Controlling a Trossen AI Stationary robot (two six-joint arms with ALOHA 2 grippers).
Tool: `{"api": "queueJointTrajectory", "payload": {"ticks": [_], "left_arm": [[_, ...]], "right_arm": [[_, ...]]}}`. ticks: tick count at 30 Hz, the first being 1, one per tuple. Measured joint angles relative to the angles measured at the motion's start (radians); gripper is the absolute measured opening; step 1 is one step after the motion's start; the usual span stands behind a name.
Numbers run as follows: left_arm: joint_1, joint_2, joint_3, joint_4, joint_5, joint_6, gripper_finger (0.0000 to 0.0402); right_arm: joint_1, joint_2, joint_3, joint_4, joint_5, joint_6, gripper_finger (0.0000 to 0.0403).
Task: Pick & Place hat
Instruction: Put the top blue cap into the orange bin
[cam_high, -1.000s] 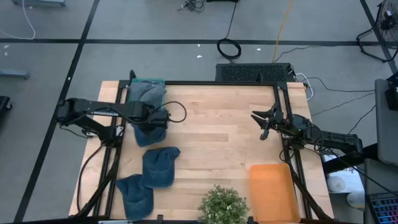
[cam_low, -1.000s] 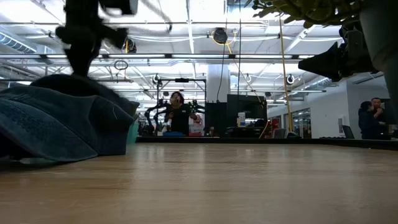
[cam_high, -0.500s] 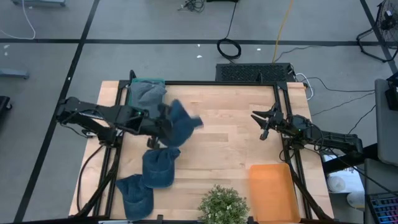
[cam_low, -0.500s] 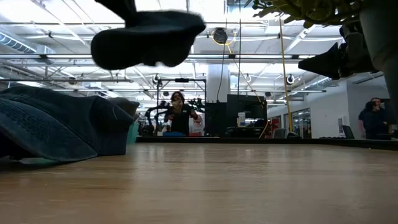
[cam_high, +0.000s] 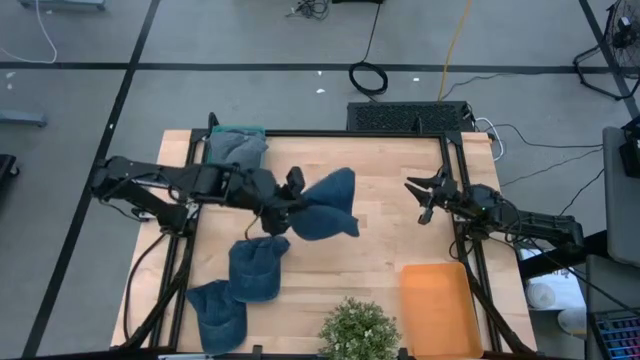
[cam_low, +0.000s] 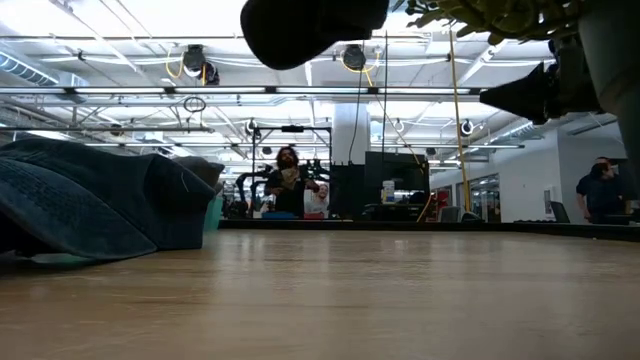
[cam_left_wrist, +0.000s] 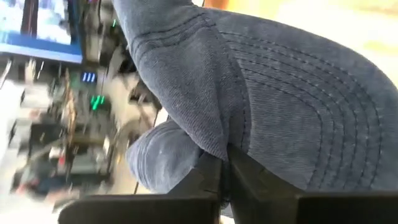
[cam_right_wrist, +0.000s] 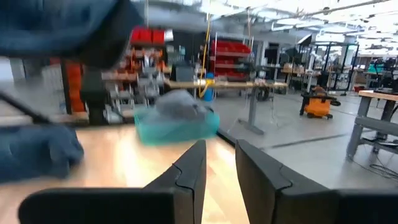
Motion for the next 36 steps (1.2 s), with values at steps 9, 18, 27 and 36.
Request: {"api": "queueJointTrajectory", "payload": {"ticks": [9, 18, 27, 36], "left_arm": [[0.11, 0.0, 0.0, 0.046, 0.119, -0.007, 0.0009], [0.131, 0.076, 0.001, 0.143, -0.043, 0.056, 0.0004], [0.131, 0.227, -0.001, 0.149, -0.399, 0.142, 0.0004], [0.116, 0.279, -0.001, 0.222, -0.46, 0.248, 0.0006]], "right_arm": [[0.001, 0.0, 0.0, 0.186, -0.028, 0.212, 0.0073], [0.001, 0.0, 0.0, 0.173, -0.038, 0.276, 0.0073], [0.0, 0.103, 0.053, 0.216, 0.222, 0.273, 0.0058], [-0.05, 0.496, 0.37, -0.129, 0.175, 0.357, 0.0007]]}}
